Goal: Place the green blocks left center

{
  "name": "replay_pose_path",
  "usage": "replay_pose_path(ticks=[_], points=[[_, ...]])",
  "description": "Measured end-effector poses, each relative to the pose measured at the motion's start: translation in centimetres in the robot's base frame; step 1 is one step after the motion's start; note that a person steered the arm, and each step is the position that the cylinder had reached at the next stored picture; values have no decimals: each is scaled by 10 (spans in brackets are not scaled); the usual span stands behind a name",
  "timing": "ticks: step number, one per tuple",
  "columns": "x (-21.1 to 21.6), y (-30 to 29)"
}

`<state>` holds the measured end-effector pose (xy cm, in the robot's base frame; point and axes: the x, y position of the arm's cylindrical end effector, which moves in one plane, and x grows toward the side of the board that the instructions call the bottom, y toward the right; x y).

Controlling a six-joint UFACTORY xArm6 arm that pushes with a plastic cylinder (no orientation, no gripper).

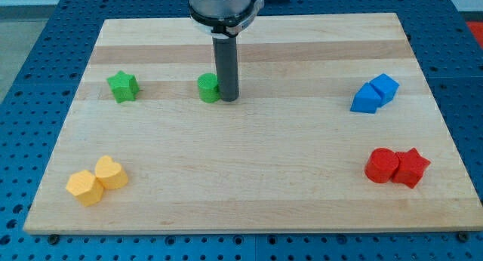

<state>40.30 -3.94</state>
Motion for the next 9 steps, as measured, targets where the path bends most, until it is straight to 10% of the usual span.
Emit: replay_pose_path(ticks=[9], points=[[-18,-55]])
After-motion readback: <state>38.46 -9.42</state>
